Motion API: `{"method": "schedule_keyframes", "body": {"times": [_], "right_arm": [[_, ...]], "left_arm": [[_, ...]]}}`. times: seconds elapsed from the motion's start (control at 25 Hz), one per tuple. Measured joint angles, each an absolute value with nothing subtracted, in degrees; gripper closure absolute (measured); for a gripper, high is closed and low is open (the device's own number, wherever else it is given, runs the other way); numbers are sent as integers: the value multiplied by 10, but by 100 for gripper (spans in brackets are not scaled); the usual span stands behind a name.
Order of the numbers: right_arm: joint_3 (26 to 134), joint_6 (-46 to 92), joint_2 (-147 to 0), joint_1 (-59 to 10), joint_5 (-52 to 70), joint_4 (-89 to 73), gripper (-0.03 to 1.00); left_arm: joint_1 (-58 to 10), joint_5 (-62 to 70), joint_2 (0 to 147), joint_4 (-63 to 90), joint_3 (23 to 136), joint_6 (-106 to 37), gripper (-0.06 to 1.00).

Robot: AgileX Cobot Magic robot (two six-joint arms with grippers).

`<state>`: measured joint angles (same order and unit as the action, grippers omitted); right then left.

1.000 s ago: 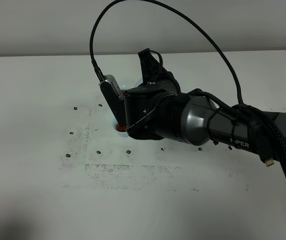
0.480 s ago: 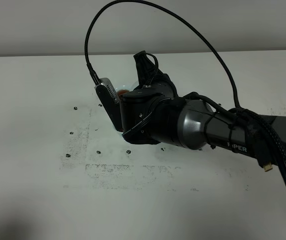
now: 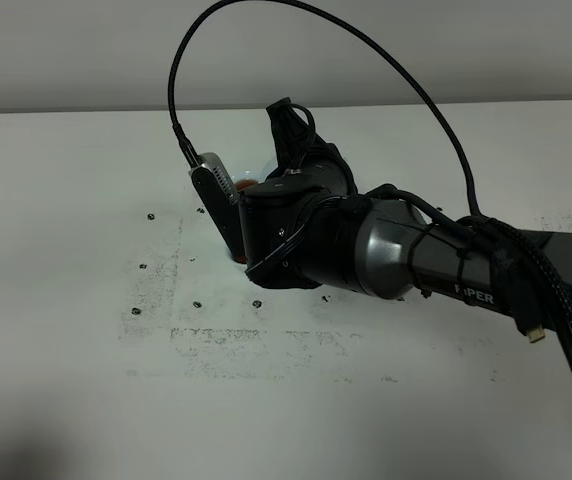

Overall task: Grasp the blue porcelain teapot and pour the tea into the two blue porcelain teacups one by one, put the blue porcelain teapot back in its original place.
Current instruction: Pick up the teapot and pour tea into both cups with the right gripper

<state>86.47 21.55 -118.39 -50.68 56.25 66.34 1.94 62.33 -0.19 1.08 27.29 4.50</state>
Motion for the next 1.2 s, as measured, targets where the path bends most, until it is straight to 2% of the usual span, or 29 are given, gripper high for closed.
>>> {"method": "schedule_keyframes", "body": {"times": [1.2], "right_arm": [[865,214,-1184,-511,572,674,92]], "left_arm": [[19,623,-2,11,273,45,22]]}}
